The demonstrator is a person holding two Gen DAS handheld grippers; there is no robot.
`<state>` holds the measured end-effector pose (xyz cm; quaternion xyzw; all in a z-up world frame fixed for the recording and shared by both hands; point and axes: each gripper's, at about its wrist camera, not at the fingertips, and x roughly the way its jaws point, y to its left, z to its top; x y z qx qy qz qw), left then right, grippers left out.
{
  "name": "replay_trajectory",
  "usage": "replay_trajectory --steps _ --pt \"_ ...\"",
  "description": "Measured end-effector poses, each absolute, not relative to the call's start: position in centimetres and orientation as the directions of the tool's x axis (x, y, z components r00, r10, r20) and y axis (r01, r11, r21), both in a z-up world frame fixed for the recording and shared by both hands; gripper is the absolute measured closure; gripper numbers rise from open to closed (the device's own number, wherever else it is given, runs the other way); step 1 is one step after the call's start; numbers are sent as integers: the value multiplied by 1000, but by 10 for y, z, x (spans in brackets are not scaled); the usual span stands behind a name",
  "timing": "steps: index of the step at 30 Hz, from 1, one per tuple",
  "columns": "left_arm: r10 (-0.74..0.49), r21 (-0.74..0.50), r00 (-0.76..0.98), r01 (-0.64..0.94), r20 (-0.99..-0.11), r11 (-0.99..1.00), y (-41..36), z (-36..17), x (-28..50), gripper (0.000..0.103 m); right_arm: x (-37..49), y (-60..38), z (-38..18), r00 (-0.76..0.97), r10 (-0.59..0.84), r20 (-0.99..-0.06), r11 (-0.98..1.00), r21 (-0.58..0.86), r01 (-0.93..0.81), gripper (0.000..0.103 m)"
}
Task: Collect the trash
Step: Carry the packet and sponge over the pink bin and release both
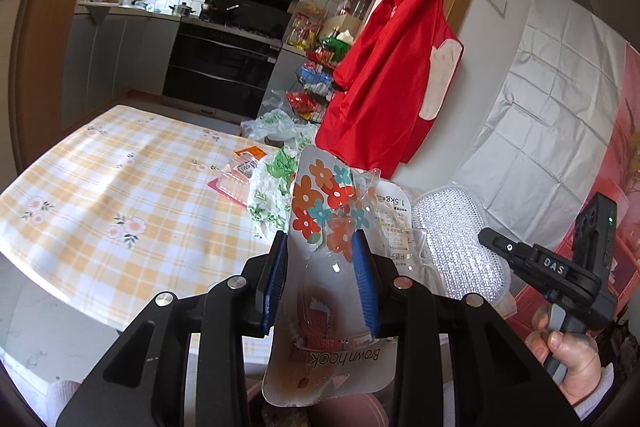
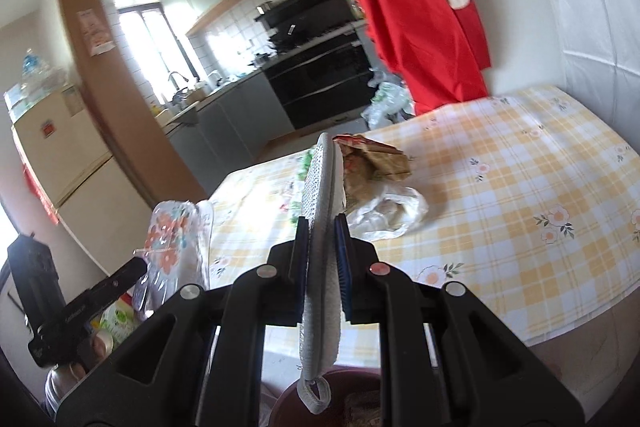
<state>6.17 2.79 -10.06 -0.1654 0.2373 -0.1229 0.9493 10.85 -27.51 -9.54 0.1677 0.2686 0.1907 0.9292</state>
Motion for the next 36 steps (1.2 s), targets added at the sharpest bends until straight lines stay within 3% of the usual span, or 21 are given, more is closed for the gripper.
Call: replay_trajectory --steps 24,30,33,35,36 --pt "-254 -355 912 132 -323 926 45 -65 -23 71 24 -239 -87 723 556 -410 820 412 -397 85" --pt "-262 -357 897 129 -355 925 44 -76 -17 71 26 -241 -94 735 540 -411 826 428 -368 54" --pt "-264 -358 892 128 -366 925 44 -80 -15 71 25 -247 -92 769 494 -406 848 420 -323 30" --pt "-267 -358 891 129 -368 925 43 -80 -15 71 24 -252 -90 789 468 -398 858 417 -299 7" --pt "-268 -357 890 130 -368 925 43 -80 -14 71 24 -255 -89 795 469 -386 854 426 -298 5"
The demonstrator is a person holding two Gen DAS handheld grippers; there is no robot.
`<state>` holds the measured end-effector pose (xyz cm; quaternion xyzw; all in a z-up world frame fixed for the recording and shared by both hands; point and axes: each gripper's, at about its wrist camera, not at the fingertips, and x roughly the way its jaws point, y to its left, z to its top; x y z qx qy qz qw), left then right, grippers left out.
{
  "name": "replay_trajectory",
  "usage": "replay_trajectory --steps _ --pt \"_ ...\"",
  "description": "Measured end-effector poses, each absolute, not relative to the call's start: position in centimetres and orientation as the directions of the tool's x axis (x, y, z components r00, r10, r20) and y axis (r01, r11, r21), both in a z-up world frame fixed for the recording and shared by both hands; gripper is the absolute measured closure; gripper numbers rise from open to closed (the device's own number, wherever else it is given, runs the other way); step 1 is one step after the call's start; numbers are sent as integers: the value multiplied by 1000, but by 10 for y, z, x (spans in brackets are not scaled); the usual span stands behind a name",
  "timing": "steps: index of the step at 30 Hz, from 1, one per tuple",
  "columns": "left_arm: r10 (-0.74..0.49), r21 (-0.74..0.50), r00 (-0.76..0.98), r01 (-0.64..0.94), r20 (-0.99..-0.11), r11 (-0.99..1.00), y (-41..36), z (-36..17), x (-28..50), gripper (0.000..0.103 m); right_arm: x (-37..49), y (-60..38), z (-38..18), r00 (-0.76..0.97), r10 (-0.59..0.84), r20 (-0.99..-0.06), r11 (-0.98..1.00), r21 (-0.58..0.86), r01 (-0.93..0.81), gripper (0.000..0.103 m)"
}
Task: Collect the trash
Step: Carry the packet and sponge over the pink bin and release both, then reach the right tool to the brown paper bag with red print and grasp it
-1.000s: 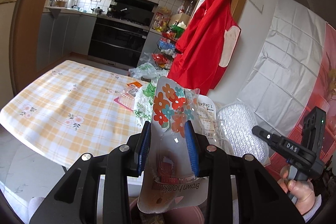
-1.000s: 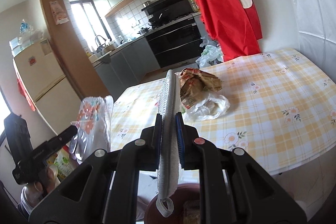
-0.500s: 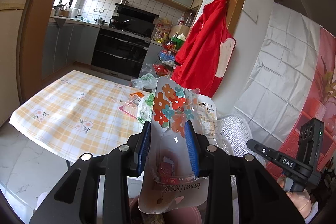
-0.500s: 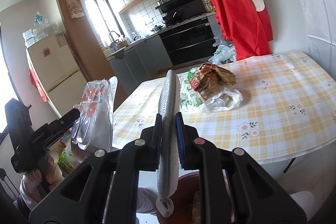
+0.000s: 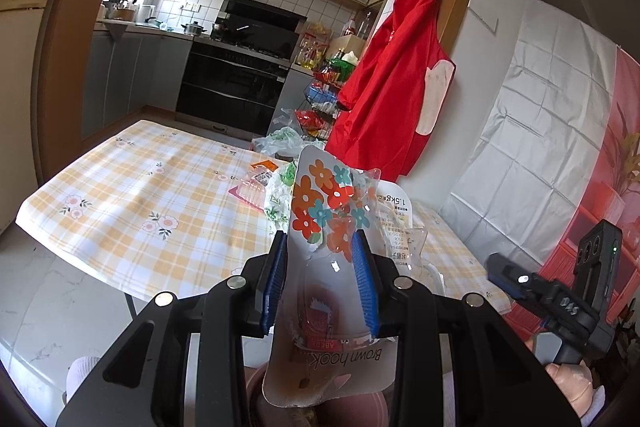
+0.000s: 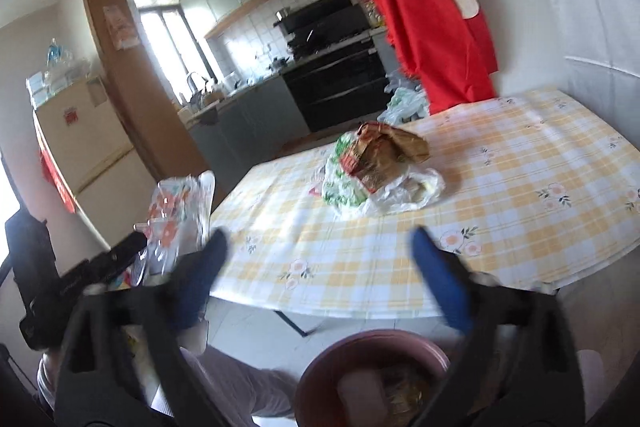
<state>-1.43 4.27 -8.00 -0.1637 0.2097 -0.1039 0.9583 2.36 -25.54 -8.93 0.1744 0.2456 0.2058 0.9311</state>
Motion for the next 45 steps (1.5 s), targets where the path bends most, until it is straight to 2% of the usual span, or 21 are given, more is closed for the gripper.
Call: replay_trajectory --steps 15,18,20,22,28,34,45 --pt "-316 -352 870 180 -380 919 30 -82 -13 70 25 -271 -89 830 399 -390 876 429 -219 5" --pt "-364 -355 848 228 -386 907 23 -83 -11 69 26 -274 -90 830 394 -395 875 438 -207 5" --pt "-411 -357 814 271 -410 894 17 -88 -7 63 26 -275 -91 830 393 -397 874 443 -202 5" --pt "-405 -351 809 264 -427 898 14 -91 -5 38 27 -276 -91 829 393 -398 873 445 -200 5" --pt "-341 -373 834 179 -433 910 28 -95 -2 19 27 -276 -92 825 394 -405 873 446 -198 5" --pt "-284 -367 851 117 -442 923 36 -94 0 8 29 -277 -96 819 394 -418 873 450 -191 5" --pt "-237 -346 843 65 -484 936 39 -102 8 6 37 -278 -105 809 385 -444 878 445 -174 5"
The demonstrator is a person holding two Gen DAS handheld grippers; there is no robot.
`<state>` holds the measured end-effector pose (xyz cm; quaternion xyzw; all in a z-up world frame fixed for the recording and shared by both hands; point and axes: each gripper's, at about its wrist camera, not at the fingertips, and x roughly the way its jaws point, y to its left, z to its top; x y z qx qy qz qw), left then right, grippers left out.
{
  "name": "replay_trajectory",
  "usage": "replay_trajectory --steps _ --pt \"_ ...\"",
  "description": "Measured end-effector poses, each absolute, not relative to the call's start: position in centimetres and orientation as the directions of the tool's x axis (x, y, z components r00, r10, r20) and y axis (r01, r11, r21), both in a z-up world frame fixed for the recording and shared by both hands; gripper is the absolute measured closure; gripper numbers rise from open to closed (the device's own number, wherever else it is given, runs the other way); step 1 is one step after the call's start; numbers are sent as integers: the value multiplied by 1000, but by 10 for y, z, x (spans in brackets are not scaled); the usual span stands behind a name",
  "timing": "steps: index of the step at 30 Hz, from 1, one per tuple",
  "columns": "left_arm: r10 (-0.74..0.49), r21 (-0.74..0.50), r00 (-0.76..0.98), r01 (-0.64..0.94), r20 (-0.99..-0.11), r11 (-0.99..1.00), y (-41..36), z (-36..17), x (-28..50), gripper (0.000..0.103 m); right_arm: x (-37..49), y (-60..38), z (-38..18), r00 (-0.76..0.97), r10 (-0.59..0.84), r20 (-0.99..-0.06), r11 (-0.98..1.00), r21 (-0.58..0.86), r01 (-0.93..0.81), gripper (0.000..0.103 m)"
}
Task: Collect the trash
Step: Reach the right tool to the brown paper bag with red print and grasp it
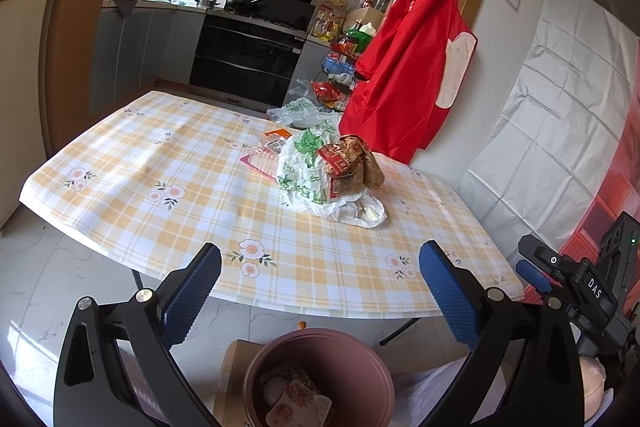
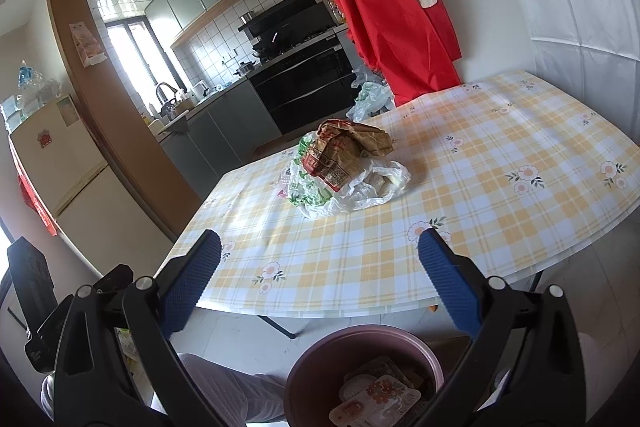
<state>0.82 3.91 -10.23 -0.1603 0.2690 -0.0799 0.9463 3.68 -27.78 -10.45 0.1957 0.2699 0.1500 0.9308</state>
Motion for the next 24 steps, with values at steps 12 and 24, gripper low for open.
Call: replay_trajectory --steps 12,24 --pt "-195 -307 802 16 -565 952 43 -133 39 6 71 -284 -130 790 330 -516 913 388 -128 5" --pt "-143 -264 797 -21 -587 964 63 -141 95 6 178 -225 -131 763 289 -579 953 95 -289 6"
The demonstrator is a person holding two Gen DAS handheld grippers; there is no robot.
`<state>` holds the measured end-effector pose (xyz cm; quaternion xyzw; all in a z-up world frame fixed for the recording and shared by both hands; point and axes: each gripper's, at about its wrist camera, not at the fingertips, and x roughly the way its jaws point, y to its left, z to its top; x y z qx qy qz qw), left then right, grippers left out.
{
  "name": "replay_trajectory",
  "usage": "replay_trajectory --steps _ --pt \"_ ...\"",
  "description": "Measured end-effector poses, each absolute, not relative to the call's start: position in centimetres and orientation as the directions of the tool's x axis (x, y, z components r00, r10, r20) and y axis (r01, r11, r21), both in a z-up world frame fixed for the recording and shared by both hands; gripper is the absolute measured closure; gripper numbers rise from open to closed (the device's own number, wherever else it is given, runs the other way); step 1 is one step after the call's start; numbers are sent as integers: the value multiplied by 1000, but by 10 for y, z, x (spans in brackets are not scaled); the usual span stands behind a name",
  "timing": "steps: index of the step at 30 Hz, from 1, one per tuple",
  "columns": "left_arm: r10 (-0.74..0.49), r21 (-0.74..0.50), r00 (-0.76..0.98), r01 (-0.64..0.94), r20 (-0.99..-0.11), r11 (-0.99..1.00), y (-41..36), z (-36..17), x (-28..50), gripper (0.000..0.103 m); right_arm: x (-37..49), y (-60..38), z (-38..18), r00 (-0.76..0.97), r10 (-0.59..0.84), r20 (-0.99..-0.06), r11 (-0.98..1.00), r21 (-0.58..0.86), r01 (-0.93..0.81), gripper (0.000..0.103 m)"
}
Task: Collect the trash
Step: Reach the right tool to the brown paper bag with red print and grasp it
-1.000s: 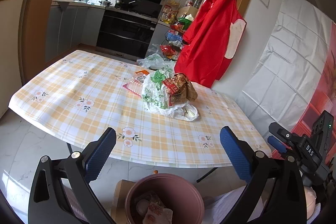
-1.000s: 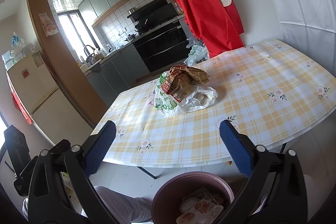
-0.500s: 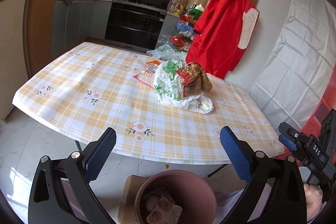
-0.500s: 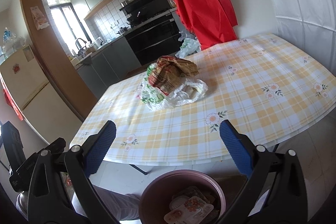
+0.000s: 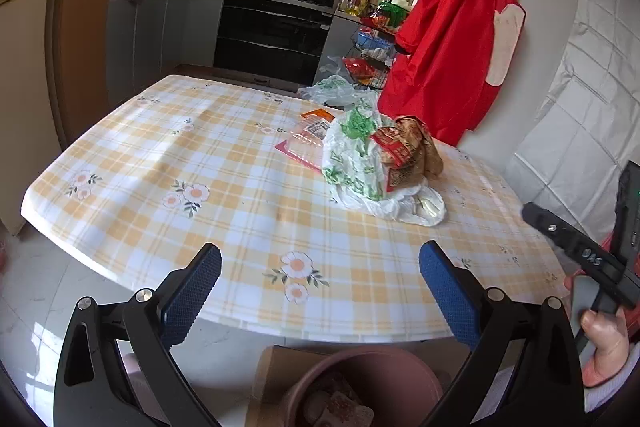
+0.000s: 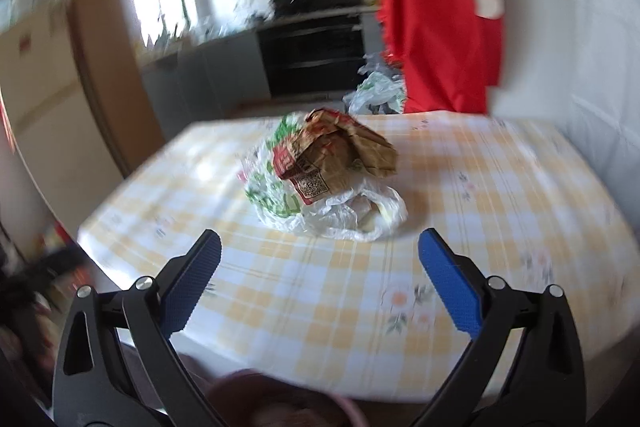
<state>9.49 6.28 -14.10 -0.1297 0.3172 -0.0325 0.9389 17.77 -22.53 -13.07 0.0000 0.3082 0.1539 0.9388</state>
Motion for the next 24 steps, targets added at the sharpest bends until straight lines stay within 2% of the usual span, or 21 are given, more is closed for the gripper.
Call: replay_trajectory --steps 3,7,10,16,19,22,24 --pt "-132 -259 798 -31 -588 965 70 -146 110 6 207 -197 -141 776 237 -584 946 -42 -321 6" --pt "-124 -270 787 -56 -605 961 83 -159 129 6 253 -170 -158 757 233 -611 937 -68 -343 6" --pt "-127 -293 780 -75 -612 953 94 -172 140 6 282 -144 -167 774 210 -597 935 -110 -338 6" --pt "-119 -315 763 -115 -635 942 112 -193 157 6 343 -113 -197 782 36 -622 942 -239 -234 6" --pt "-120 -319 756 -122 -643 940 118 -201 165 6 365 -119 -206 750 19 -662 957 -204 -204 6" --pt "-130 -320 754 -111 -643 941 119 -206 173 6 368 -133 -203 719 118 -685 967 -86 -241 18" --pt "-136 -316 756 -98 -641 944 117 -208 176 6 360 -146 -191 731 174 -660 970 -13 -242 21"
